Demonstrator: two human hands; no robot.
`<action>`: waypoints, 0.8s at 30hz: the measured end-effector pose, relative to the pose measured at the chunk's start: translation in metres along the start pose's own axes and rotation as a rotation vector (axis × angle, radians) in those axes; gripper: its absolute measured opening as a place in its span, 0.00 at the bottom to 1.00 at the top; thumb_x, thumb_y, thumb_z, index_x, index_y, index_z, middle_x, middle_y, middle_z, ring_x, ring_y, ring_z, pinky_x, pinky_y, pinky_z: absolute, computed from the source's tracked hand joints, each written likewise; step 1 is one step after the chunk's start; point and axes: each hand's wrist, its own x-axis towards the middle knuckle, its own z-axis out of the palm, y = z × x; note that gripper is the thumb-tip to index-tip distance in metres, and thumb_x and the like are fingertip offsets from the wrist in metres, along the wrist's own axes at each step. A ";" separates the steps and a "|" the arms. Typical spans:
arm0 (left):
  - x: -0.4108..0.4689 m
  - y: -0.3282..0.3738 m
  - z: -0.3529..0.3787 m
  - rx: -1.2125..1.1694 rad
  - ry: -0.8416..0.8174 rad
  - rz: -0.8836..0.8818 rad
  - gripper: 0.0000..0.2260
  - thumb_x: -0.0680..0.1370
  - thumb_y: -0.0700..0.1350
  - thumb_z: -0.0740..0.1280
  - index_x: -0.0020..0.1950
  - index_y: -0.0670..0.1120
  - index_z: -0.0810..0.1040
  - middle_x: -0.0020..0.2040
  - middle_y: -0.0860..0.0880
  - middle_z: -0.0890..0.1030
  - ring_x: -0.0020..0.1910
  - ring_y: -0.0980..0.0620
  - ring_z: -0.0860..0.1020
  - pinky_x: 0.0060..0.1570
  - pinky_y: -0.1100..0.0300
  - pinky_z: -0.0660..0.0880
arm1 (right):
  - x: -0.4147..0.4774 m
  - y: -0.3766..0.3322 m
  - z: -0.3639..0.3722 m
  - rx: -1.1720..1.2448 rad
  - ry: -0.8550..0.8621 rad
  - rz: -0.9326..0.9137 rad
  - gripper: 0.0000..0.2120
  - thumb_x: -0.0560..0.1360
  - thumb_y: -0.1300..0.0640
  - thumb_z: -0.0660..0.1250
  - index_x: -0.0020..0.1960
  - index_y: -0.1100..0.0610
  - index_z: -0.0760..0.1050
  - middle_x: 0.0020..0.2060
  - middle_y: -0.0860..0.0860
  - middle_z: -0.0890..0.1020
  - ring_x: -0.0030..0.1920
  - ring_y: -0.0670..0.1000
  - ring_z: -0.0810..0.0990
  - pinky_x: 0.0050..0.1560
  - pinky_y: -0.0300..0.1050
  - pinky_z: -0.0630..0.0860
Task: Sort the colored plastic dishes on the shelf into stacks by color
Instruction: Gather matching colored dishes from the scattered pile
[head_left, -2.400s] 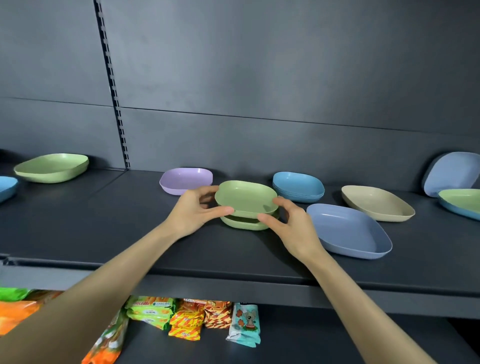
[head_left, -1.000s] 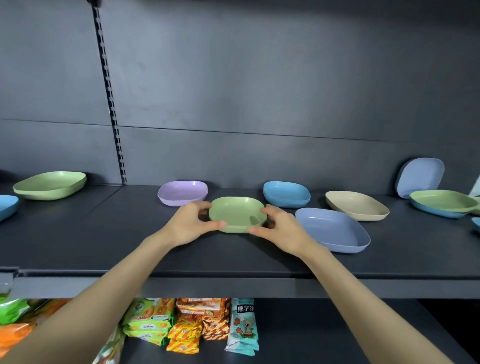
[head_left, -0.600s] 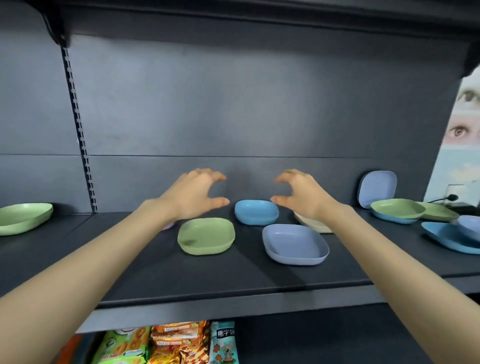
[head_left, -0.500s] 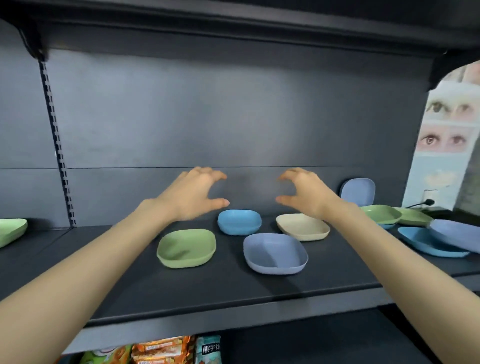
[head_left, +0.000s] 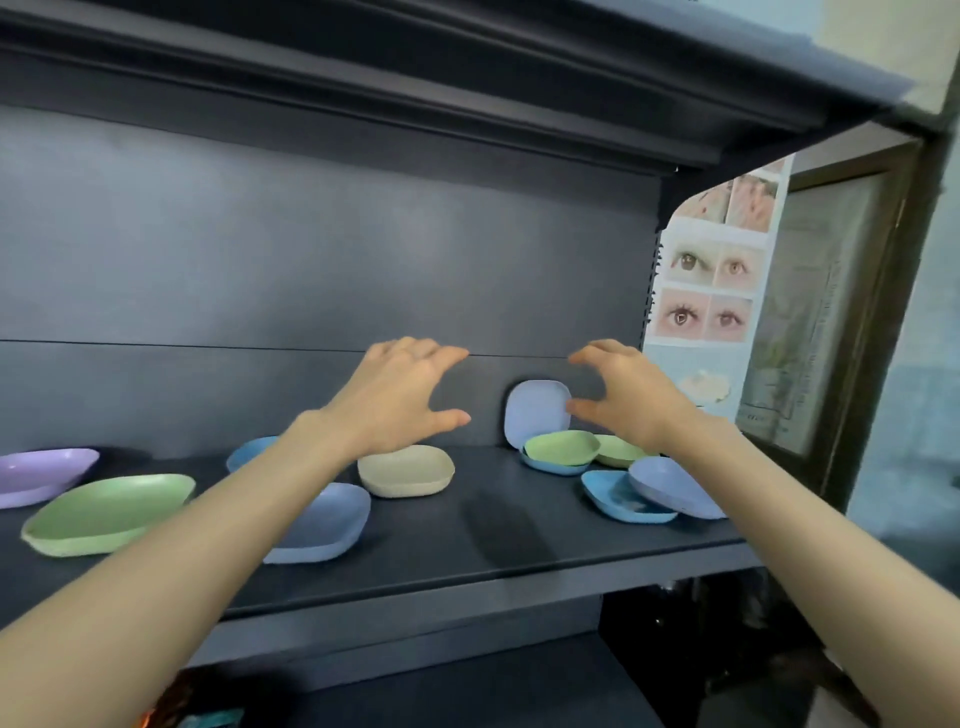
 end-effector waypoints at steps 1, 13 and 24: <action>0.004 0.014 0.005 -0.006 0.001 0.001 0.31 0.76 0.60 0.64 0.75 0.51 0.60 0.70 0.49 0.69 0.69 0.49 0.64 0.67 0.55 0.57 | -0.004 0.014 -0.003 -0.007 -0.004 -0.003 0.27 0.76 0.52 0.67 0.72 0.56 0.65 0.72 0.53 0.65 0.70 0.57 0.64 0.67 0.53 0.66; 0.071 0.100 0.062 -0.129 -0.024 -0.016 0.31 0.75 0.59 0.67 0.74 0.51 0.62 0.70 0.50 0.69 0.69 0.50 0.64 0.65 0.56 0.60 | -0.010 0.152 0.011 0.069 -0.016 0.018 0.26 0.75 0.52 0.68 0.70 0.57 0.67 0.69 0.55 0.68 0.68 0.56 0.67 0.66 0.48 0.66; 0.127 0.162 0.176 -0.496 -0.219 -0.070 0.35 0.71 0.61 0.71 0.73 0.52 0.63 0.71 0.56 0.67 0.71 0.54 0.64 0.69 0.55 0.63 | -0.007 0.269 0.052 0.174 -0.144 0.185 0.27 0.74 0.48 0.69 0.70 0.57 0.68 0.66 0.54 0.74 0.66 0.54 0.71 0.62 0.44 0.67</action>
